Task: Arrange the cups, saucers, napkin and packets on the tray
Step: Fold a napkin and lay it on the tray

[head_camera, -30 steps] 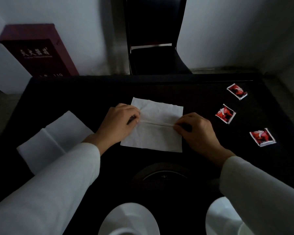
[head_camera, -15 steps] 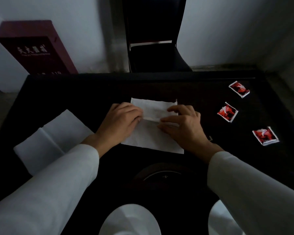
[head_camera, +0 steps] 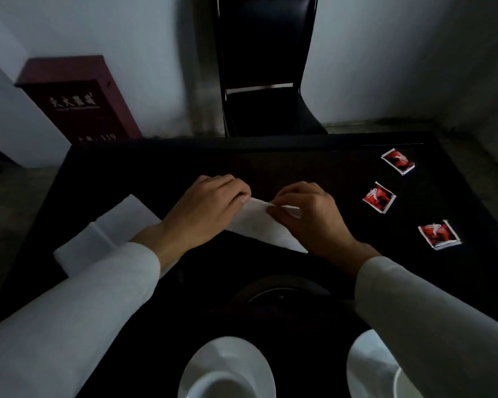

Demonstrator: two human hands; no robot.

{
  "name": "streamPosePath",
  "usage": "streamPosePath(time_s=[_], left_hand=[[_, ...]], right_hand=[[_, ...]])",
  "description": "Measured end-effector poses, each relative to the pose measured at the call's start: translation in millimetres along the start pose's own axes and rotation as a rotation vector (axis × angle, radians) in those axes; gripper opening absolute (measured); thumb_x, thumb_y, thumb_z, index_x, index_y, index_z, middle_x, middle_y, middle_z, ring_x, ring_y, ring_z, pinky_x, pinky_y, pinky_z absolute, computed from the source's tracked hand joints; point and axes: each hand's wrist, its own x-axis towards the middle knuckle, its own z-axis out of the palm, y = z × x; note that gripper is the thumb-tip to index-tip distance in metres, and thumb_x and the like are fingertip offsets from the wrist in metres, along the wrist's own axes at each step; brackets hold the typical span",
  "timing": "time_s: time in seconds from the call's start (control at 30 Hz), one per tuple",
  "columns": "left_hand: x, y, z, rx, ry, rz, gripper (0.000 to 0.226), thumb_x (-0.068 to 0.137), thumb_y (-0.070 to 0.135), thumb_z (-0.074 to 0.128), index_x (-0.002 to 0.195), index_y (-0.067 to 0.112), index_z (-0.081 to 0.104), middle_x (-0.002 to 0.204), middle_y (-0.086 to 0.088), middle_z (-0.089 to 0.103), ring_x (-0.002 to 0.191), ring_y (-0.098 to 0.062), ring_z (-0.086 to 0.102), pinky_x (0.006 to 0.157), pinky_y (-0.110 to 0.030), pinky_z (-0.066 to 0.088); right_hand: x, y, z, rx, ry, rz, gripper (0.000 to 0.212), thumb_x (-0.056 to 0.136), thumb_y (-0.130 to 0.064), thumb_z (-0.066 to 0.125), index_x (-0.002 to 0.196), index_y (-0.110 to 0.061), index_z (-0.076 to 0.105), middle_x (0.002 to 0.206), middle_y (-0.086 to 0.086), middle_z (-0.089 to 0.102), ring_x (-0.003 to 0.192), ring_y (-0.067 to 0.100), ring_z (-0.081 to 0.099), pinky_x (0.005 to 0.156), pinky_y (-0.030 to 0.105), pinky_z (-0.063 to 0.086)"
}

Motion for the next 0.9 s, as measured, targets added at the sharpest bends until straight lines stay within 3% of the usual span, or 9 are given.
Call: streamPosePath(time_s=[0.13, 0.23, 0.37, 0.5, 0.73, 0.9], left_hand=[[-0.2, 15.4, -23.9, -0.080, 0.012, -0.037, 0.019, 0.100, 0.017, 0.060, 0.113, 0.009, 0.071, 0.102, -0.005, 0.072, 0.089, -0.019, 0.069, 0.081, -0.040, 0.055], [-1.9, 32.8, -44.1, -0.154, 0.009, -0.071, 0.022, 0.098, 0.024, 0.063, 0.115, 0.014, 0.071, 0.101, 0.002, 0.071, 0.090, -0.009, 0.067, 0.079, -0.029, 0.056], [-2.6, 62.2, -69.5, -0.210, 0.021, -0.084, 0.019, 0.090, 0.030, 0.073, 0.103, 0.017, 0.075, 0.091, 0.008, 0.071, 0.084, -0.001, 0.066, 0.076, -0.019, 0.054], [-5.4, 101.9, -93.4, -0.227, 0.040, -0.109, 0.010, 0.092, 0.024, 0.071, 0.096, 0.016, 0.077, 0.090, 0.009, 0.075, 0.085, 0.000, 0.069, 0.079, -0.023, 0.056], [-23.8, 173.3, -137.5, -0.282, 0.025, -0.266, 0.010, 0.093, 0.028, 0.069, 0.094, 0.020, 0.075, 0.089, 0.012, 0.073, 0.087, -0.001, 0.068, 0.081, -0.022, 0.054], [-45.2, 211.2, -164.9, -0.338, 0.062, -0.402, 0.007, 0.091, 0.030, 0.072, 0.089, 0.024, 0.075, 0.084, 0.011, 0.073, 0.083, -0.001, 0.069, 0.077, -0.017, 0.052]], right_hand=[[-5.4, -12.2, -30.0, 0.083, -0.031, -0.042, 0.019, 0.094, -0.020, 0.072, 0.109, -0.012, 0.079, 0.103, 0.007, 0.076, 0.091, 0.016, 0.072, 0.083, 0.037, 0.059], [-13.8, -22.3, -56.1, 0.117, -0.032, -0.062, 0.021, 0.094, -0.023, 0.071, 0.112, -0.013, 0.078, 0.105, 0.001, 0.079, 0.092, 0.005, 0.072, 0.085, 0.017, 0.056], [-27.5, -33.8, -90.1, 0.124, -0.054, -0.086, 0.017, 0.094, -0.025, 0.071, 0.109, -0.019, 0.076, 0.103, -0.009, 0.076, 0.089, -0.006, 0.067, 0.082, 0.004, 0.049], [-45.0, -46.4, -124.7, 0.139, -0.075, -0.114, 0.014, 0.094, -0.025, 0.071, 0.105, -0.019, 0.077, 0.095, -0.015, 0.072, 0.083, -0.015, 0.063, 0.077, 0.003, 0.048], [-82.5, -61.0, -186.2, 0.211, -0.149, -0.077, 0.012, 0.092, -0.032, 0.073, 0.100, -0.026, 0.079, 0.092, -0.014, 0.076, 0.087, -0.007, 0.068, 0.075, 0.005, 0.049], [-110.6, -67.2, -221.8, 0.372, -0.178, 0.008, 0.012, 0.092, -0.028, 0.073, 0.098, -0.020, 0.079, 0.093, -0.005, 0.078, 0.086, 0.007, 0.073, 0.077, 0.023, 0.058]])
